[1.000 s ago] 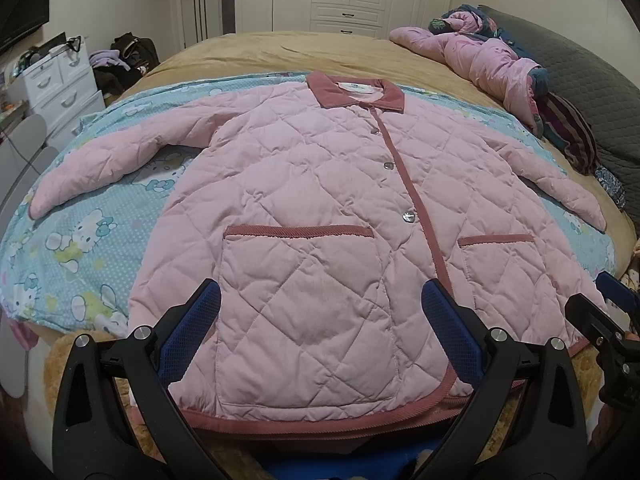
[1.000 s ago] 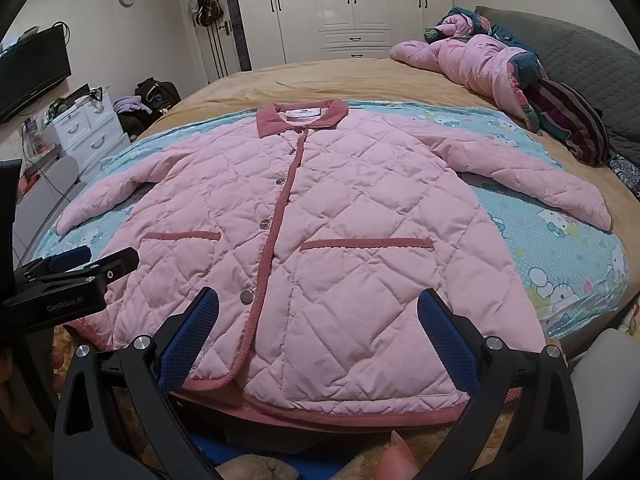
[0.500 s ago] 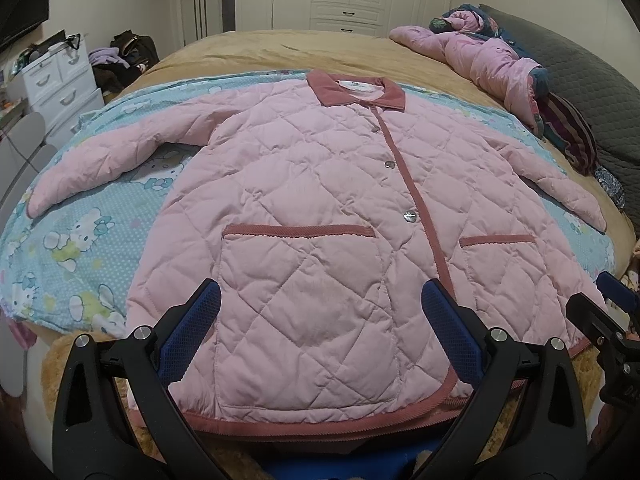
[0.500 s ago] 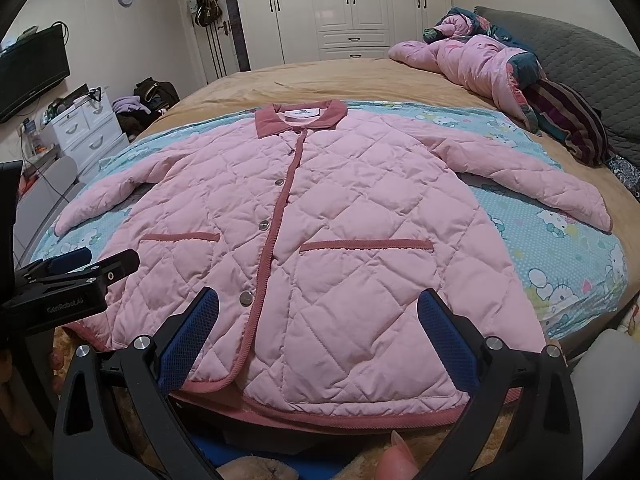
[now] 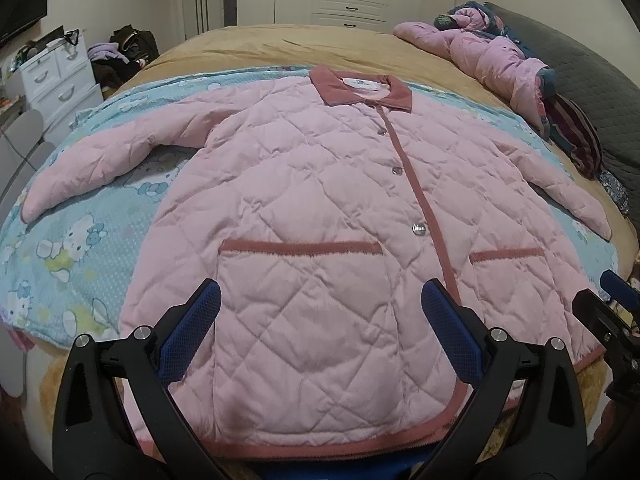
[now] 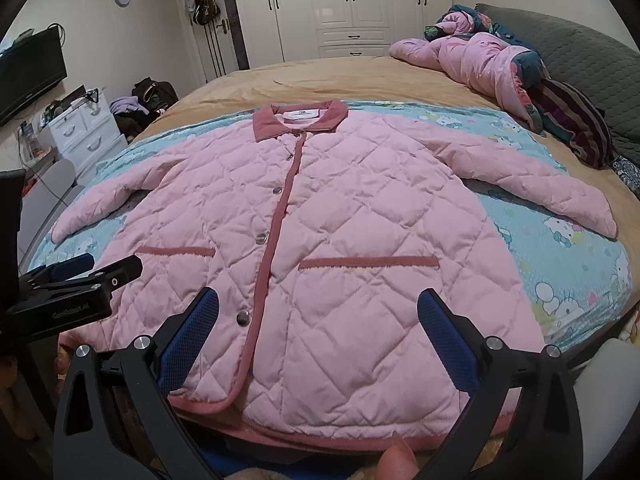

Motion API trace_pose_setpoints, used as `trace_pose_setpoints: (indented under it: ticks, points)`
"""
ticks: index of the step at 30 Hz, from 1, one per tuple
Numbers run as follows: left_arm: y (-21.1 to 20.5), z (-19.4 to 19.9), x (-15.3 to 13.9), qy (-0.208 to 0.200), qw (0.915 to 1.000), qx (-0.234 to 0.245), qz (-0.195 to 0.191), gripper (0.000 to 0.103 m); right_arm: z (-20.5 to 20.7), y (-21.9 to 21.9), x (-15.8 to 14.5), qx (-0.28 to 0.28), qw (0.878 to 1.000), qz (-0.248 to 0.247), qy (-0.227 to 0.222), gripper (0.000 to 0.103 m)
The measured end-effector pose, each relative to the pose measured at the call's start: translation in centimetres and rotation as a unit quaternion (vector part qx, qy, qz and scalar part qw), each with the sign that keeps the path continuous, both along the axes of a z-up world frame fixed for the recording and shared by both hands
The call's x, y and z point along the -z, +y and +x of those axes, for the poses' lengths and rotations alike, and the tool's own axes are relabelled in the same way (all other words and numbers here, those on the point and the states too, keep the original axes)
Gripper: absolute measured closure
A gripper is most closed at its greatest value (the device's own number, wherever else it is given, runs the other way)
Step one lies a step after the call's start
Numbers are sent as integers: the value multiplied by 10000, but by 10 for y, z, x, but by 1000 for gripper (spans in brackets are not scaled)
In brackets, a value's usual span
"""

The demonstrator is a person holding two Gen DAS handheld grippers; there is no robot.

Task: Fold large clothes
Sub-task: 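Move the right tool to the jacket sleeve cuff and grasp it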

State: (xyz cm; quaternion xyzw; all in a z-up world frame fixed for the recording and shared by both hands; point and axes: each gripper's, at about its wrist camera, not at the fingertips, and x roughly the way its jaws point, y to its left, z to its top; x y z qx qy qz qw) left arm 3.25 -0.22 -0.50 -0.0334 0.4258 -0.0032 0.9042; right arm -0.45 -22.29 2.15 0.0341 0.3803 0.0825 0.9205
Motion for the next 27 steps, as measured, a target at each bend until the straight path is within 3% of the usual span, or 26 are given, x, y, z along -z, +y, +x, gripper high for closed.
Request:
trace_pose_setpoints:
  ticks: [17,27]
  points:
    - [-6,68,-20,-38,9999,67,-72,9,65,-12,-21,94,9999,98,-67,4]
    - [-14,133,-26,50,9996,256,-60,9,119,-38,-35,455,9987,211,-88,4]
